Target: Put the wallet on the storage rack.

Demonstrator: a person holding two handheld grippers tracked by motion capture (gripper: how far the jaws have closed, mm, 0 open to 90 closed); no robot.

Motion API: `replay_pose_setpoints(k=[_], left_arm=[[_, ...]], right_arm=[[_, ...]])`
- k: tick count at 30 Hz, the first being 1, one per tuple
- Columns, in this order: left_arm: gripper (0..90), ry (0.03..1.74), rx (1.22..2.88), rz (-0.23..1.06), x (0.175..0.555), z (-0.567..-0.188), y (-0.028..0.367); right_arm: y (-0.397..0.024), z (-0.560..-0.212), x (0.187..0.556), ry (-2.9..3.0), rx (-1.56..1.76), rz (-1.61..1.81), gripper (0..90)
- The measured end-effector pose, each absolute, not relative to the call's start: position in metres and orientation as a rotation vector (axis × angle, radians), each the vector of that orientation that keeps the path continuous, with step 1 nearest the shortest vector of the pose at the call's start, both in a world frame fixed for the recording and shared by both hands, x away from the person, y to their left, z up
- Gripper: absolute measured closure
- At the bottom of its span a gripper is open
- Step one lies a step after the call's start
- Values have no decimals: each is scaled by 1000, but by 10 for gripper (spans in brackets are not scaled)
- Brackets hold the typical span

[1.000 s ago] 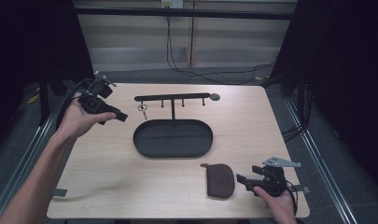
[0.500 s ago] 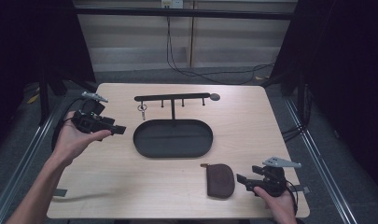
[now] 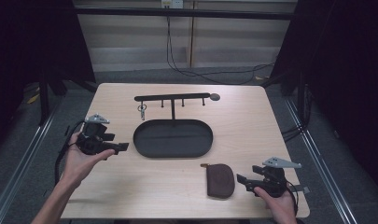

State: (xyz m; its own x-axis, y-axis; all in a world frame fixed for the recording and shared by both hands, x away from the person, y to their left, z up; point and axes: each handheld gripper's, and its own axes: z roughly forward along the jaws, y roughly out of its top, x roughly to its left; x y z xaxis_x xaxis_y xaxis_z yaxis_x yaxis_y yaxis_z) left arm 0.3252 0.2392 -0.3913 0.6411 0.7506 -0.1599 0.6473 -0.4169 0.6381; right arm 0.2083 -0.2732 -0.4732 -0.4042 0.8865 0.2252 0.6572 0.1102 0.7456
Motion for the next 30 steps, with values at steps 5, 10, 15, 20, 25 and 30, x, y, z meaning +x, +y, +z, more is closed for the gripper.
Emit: replay_pose_setpoints(k=[5, 10, 15, 20, 25, 30], left_arm=[[322, 1090, 2149, 254, 308, -410, 242], [299, 1069, 2170, 245, 287, -423, 245], [288, 1078, 2139, 243, 270, -432, 248], [275, 1117, 2128, 220, 261, -445, 253], [227, 1149, 2118, 206, 256, -457, 258], [183, 1128, 2131, 192, 249, -469, 255]], right_arm=[[-275, -474, 210, 2121, 1539, 1189, 200], [-273, -471, 209, 2126, 1557, 1170, 200], [-270, -468, 208, 2148, 1559, 1158, 201], [-267, -464, 207, 2155, 1531, 1168, 197], [-263, -459, 209, 2197, 1517, 1185, 196], [-255, -451, 214, 2237, 1512, 1183, 208]])
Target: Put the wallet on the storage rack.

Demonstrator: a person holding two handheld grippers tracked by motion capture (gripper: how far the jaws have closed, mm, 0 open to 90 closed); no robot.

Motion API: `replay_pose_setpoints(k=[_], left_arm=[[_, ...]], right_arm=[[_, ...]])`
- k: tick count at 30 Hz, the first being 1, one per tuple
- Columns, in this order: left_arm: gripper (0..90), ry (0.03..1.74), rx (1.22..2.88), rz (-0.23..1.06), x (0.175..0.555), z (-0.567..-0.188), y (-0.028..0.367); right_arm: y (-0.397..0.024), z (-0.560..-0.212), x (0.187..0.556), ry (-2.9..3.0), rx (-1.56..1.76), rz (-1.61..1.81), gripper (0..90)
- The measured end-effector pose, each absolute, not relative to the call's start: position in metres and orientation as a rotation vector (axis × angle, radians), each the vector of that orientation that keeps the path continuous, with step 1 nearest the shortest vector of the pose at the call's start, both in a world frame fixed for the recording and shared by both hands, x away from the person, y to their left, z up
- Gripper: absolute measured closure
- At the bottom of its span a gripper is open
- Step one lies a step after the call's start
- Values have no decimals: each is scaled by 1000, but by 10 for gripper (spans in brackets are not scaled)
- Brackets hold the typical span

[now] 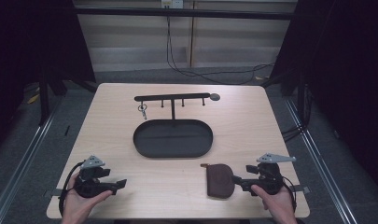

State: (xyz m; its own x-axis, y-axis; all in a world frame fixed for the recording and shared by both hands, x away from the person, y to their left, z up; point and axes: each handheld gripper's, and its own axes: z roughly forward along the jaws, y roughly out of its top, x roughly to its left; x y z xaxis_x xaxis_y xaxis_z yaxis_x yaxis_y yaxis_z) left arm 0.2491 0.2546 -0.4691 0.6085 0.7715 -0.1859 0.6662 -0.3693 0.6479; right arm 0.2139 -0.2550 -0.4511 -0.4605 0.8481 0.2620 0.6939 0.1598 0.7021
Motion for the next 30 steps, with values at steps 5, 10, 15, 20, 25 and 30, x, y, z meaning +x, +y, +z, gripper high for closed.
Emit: replay_pose_setpoints(k=[5, 10, 15, 20, 25, 30], left_arm=[[167, 1082, 2143, 220, 246, -471, 246], [161, 1024, 2154, 263, 244, -469, 244], [162, 974, 2159, 255, 239, -468, 242], [162, 936, 2181, 230, 240, -469, 239], [162, 948, 2184, 191, 241, -470, 239], [162, 959, 2163, 169, 243, -470, 243]], right_arm=[[-245, -442, 223, 2282, 1500, 1132, 216], [-234, -432, 238, 2366, 1497, 1009, 197], [-223, -436, 254, 2531, 1535, 873, 195], [-214, -439, 264, 2584, 1540, 774, 197], [-206, -438, 275, 2653, 1556, 677, 189], [-196, -439, 284, 2687, 1549, 567, 189]])
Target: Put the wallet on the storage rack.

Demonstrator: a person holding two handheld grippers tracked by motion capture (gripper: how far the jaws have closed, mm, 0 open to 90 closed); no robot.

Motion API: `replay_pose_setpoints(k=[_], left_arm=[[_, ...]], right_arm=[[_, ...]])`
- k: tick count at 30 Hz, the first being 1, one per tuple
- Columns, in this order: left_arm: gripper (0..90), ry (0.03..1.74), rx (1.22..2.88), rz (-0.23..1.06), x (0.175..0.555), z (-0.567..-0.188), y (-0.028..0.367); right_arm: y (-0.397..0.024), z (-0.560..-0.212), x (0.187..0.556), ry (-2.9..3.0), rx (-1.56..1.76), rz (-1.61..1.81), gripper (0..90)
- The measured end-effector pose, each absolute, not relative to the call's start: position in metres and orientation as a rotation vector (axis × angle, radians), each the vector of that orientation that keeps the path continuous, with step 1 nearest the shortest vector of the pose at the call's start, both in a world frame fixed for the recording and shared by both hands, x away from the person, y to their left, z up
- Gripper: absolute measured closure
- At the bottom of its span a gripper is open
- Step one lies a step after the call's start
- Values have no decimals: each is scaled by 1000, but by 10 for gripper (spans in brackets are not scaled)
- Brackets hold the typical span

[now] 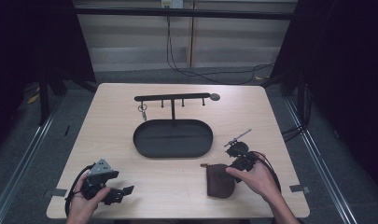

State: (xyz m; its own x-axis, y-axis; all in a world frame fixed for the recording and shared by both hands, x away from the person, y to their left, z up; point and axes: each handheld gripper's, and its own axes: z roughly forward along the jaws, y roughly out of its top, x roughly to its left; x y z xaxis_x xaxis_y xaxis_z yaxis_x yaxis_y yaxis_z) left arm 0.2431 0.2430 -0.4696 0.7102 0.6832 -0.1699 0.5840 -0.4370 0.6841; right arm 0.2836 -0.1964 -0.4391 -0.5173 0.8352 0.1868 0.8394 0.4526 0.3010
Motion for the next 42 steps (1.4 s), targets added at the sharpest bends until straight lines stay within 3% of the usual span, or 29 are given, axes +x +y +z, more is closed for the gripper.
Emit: replay_pose_setpoints(k=[22, 30, 36, 39, 42], left_arm=[[162, 987, 2151, 169, 245, -469, 247], [163, 984, 2152, 179, 244, -468, 247], [163, 993, 2144, 190, 244, -468, 248], [163, 995, 2150, 184, 244, -468, 247], [163, 970, 2167, 182, 243, -468, 244]], right_arm=[[-184, -462, 303, -2616, -1481, -363, 176], [-179, -465, 310, -2546, -1432, -383, 232], [-180, -462, 309, -2540, -1441, -390, 294], [-185, -456, 311, -2520, -1488, -438, 466], [-186, -453, 312, -2520, -1493, -437, 494]])
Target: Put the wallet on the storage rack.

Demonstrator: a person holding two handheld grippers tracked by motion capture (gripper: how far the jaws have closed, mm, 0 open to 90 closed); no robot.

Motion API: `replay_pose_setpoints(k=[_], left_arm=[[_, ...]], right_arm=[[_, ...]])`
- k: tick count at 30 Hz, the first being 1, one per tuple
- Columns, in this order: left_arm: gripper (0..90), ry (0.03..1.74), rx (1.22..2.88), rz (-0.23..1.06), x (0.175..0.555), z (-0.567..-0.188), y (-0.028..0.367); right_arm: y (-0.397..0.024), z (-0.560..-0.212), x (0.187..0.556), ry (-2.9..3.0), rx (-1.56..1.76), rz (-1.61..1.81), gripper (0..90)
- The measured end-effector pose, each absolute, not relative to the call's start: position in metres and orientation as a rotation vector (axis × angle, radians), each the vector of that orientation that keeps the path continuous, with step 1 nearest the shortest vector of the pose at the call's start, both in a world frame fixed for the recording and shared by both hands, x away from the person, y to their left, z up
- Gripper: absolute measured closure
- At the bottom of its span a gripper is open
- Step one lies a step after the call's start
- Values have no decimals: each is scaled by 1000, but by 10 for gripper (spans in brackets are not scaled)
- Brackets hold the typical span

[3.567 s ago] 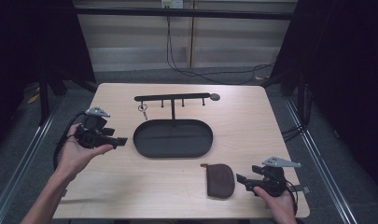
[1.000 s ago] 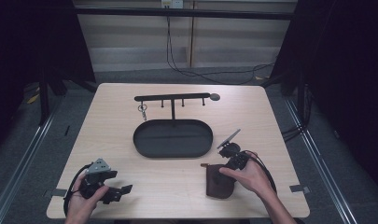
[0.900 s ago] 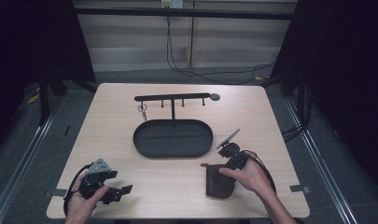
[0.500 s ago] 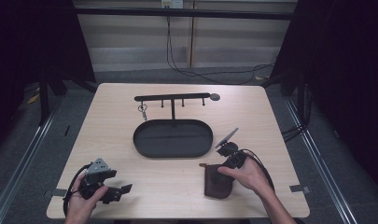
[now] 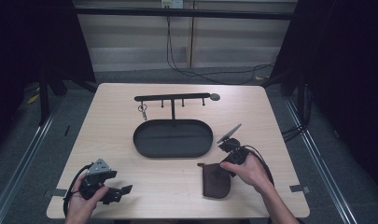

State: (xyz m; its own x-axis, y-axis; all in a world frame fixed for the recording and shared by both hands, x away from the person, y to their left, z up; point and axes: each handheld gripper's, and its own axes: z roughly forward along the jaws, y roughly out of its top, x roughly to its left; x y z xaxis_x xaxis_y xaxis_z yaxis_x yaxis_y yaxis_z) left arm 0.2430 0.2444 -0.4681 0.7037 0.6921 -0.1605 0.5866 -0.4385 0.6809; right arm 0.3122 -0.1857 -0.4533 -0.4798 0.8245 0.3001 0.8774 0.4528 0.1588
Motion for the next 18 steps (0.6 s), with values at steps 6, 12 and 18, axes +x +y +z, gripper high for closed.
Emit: replay_pose_setpoints(k=[6, 12, 18], left_arm=[[163, 978, 2161, 182, 244, -468, 247], [163, 963, 2176, 172, 243, -469, 244], [166, 982, 2170, 168, 244, -469, 245]], right_arm=[[-189, -443, 313, -2524, -1510, -479, 648], [-192, -437, 311, -2519, -1531, -508, 686], [-194, -427, 310, -2573, -1563, -489, 715]])
